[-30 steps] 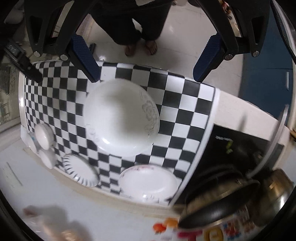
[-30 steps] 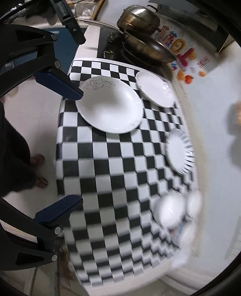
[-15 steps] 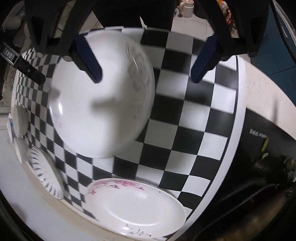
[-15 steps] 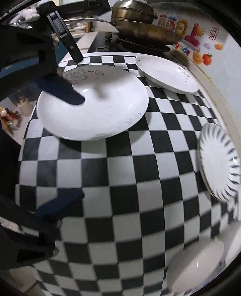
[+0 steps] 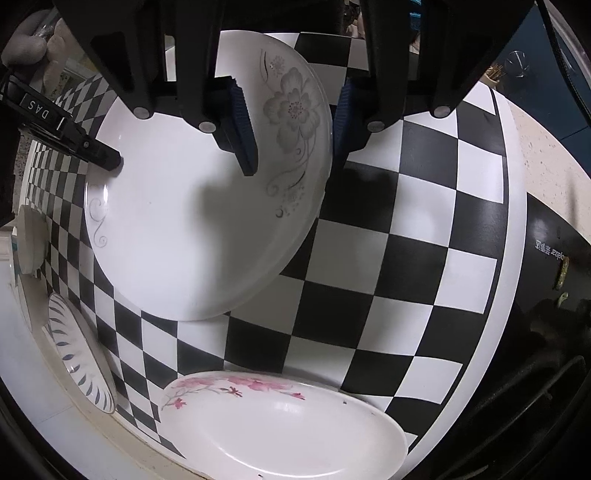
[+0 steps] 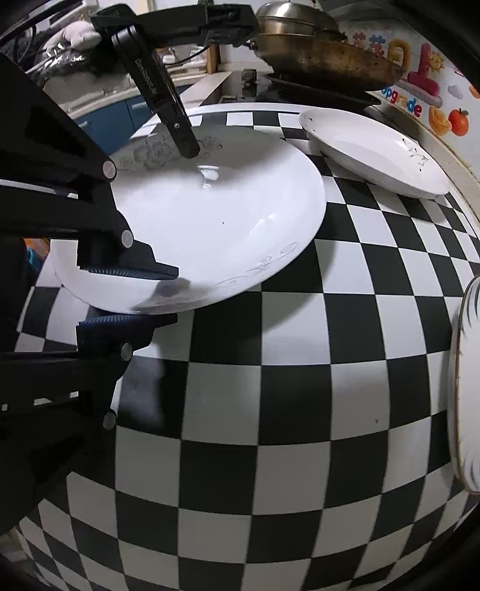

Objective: Organize plates and bowls
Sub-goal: 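Reach both tools to the large grey-floral white plate and grasp its rim, then lift the floral plate with both tools and carry it over the pink-flower plate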

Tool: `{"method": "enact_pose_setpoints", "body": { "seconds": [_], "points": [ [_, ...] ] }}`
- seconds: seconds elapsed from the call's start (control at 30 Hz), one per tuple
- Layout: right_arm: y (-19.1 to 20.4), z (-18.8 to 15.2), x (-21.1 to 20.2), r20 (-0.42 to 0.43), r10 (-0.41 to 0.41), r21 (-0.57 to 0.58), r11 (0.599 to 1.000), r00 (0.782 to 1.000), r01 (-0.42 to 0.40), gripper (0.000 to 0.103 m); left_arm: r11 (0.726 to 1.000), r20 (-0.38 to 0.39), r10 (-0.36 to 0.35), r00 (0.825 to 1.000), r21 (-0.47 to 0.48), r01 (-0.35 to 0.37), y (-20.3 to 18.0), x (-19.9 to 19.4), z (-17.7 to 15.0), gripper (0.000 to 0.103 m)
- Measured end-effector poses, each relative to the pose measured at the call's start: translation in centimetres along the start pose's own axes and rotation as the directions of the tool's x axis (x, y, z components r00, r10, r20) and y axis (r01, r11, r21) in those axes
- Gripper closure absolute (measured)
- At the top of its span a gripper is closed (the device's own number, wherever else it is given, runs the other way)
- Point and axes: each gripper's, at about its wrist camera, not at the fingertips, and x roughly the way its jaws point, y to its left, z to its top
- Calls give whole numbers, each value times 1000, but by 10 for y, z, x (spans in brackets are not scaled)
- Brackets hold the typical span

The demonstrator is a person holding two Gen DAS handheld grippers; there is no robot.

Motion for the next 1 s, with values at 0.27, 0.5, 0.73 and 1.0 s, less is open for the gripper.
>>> {"method": "enact_pose_setpoints", "body": {
  "seconds": [0.27,0.5,0.73,1.0],
  "points": [
    [-9,-6,-13,30,-13,-63,998,999,15,86,999,48,15,999,31,-16,-27,-11,-12,67],
    [-28,-12,-43,73,-8,-63,998,997,13,87,998,79,3,997,68,-8,-66,-24,-16,67],
    [-61,-19,-83,136,-24,-32,999,990,28,87,989,91,-25,995,146,12,-99,-32,-16,67],
    [-109,-29,-115,190,-37,39,999,981,30,87,971,71,-47,996,238,29,-150,-23,-10,67]
  ]
}}
